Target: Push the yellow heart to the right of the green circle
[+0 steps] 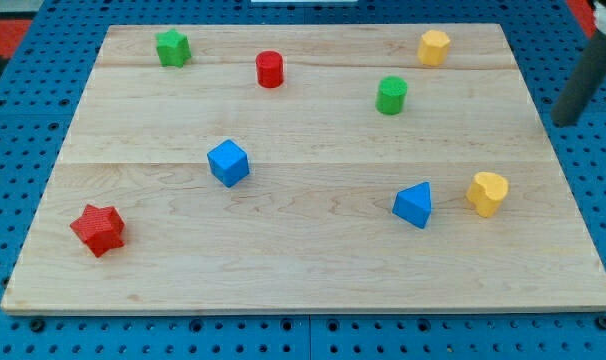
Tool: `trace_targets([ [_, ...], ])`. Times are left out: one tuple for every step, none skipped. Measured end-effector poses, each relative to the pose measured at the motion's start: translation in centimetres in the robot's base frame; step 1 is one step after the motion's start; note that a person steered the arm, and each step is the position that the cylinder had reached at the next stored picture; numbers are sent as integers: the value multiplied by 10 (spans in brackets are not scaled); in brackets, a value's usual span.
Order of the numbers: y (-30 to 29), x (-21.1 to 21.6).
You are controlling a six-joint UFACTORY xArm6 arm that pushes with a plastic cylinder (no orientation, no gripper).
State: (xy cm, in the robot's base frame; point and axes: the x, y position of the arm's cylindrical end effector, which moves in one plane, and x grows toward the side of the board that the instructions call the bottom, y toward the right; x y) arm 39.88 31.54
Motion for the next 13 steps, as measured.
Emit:
trace_targets([
  [2, 52],
  [-14, 104],
  [-64, 121],
  [-140, 115],
  [-182, 108],
  [-183, 81],
  [-139, 54],
  [-152, 83],
  [-124, 113],
  [-94, 91],
  [-109, 58],
  [-109, 17],
  [-125, -20],
])
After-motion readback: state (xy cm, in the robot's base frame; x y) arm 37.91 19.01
